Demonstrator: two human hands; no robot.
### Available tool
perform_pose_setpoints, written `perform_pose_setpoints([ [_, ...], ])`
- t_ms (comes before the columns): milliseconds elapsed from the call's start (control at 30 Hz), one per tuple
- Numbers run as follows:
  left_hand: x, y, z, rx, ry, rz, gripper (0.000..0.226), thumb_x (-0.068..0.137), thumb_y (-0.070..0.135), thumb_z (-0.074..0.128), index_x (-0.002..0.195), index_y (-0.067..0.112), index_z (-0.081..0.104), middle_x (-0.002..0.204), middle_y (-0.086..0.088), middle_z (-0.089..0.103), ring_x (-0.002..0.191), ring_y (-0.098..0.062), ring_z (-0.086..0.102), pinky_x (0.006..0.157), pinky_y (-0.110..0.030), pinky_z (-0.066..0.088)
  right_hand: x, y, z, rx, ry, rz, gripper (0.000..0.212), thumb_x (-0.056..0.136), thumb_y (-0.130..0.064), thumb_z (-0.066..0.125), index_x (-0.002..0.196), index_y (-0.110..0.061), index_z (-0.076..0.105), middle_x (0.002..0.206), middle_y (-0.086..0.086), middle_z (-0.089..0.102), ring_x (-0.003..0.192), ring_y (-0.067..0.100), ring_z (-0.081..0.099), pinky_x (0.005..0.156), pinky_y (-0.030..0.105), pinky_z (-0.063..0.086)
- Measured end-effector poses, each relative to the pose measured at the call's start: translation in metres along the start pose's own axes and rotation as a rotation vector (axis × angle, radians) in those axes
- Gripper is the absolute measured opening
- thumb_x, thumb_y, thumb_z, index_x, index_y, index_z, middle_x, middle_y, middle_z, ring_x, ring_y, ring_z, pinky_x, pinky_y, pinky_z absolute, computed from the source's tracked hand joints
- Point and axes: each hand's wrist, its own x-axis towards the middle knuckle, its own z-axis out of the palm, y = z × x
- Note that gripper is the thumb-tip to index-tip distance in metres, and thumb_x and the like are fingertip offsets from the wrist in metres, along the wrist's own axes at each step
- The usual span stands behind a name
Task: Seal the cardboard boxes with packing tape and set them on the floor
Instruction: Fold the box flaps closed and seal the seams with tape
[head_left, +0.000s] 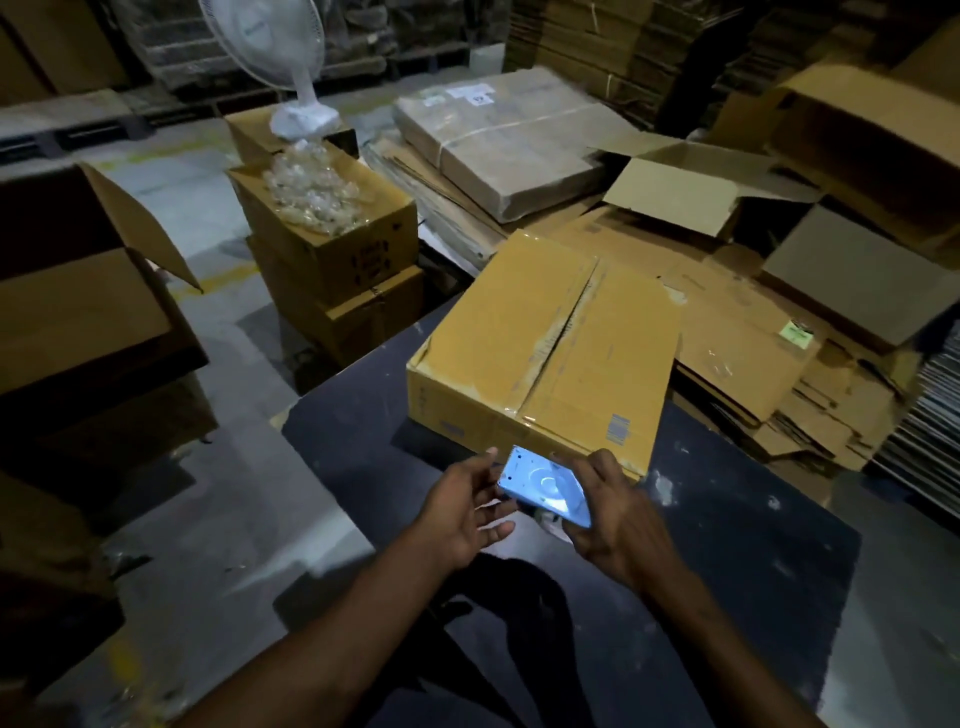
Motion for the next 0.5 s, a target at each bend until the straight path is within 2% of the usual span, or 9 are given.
perform_pose_setpoints([
  [100,0.004,0.020,-0.006,-0.140,-0.010,-0.031,0.027,0.093,0.041,0.071,0.089,0.014,0.072,0.068,0.000,0.069,0.069,-0.017,0.066,0.071,-0.032,0.049,0.024,-0.014,-0.008,0.018,0.036,-0.062,0.065,0.084,-0.055,0.058,0.143,-0.028,0.048,0.116,0.000,0.048,0.092,0.028,0.059,0.061,0.038,0.053],
  [200,0.014,0.050,-0.015,-0.140,0.041,-0.027,0.025,0.099,0.026,0.057,0.080,0.015,0.067,0.057,0.001,0.062,0.047,-0.011,0.060,0.064,-0.028,0.050,0.058,-0.038,-0.022,0.051,0.006,-0.058,0.071,0.081,-0.054,0.066,0.146,-0.044,0.039,0.123,-0.008,0.044,0.098,0.028,0.060,0.067,0.040,0.054],
  [267,0.021,0.075,-0.023,-0.089,0.086,0.062,0.025,0.101,0.017,0.050,0.081,0.015,0.066,0.054,0.002,0.061,0.043,-0.009,0.056,0.053,-0.024,0.050,0.082,-0.054,-0.032,0.078,-0.009,-0.050,0.077,0.081,-0.053,0.068,0.148,-0.050,0.032,0.125,-0.012,0.042,0.104,0.027,0.059,0.072,0.040,0.054],
  [333,0.026,0.101,-0.033,-0.031,0.174,0.229,0.017,0.099,0.005,0.057,0.085,0.004,0.067,0.051,-0.004,0.061,0.038,-0.012,0.054,0.042,-0.022,0.047,0.106,-0.066,-0.038,0.078,-0.015,-0.055,0.077,0.082,-0.055,0.071,0.149,-0.056,0.031,0.122,-0.015,0.040,0.102,0.021,0.059,0.074,0.039,0.054],
  [367,0.032,0.113,-0.040,0.002,0.224,0.319,0.016,0.097,0.002,0.063,0.081,0.000,0.066,0.048,-0.005,0.060,0.036,-0.012,0.053,0.038,-0.021,0.045,0.116,-0.072,-0.039,0.059,-0.016,-0.074,0.073,0.084,-0.057,0.070,0.147,-0.058,0.034,0.121,-0.016,0.039,0.098,0.020,0.060,0.072,0.038,0.053],
  [400,0.037,0.125,-0.046,0.020,0.262,0.393,0.025,0.095,0.002,0.069,0.071,0.000,0.064,0.045,-0.004,0.059,0.035,-0.011,0.053,0.036,-0.022,0.046,0.126,-0.078,-0.039,0.030,-0.020,-0.095,0.066,0.086,-0.058,0.069,0.145,-0.059,0.039,0.121,-0.015,0.038,0.093,0.020,0.061,0.070,0.037,0.052],
  [433,0.043,0.136,-0.051,0.028,0.289,0.449,0.035,0.094,0.005,0.072,0.061,0.004,0.061,0.045,-0.003,0.059,0.038,-0.011,0.055,0.039,-0.025,0.051,0.135,-0.084,-0.038,0.001,-0.035,-0.109,0.060,0.088,-0.059,0.067,0.144,-0.058,0.044,0.122,-0.013,0.037,0.089,0.021,0.061,0.070,0.036,0.051],
  [500,0.060,0.152,-0.061,0.091,0.346,0.504,0.046,0.092,0.014,0.079,0.049,0.010,0.063,0.055,-0.007,0.067,0.055,-0.017,0.065,0.059,-0.045,0.065,0.151,-0.093,-0.038,-0.035,-0.080,-0.110,0.054,0.091,-0.060,0.063,0.143,-0.057,0.047,0.123,-0.010,0.036,0.086,0.021,0.058,0.071,0.036,0.051],
])
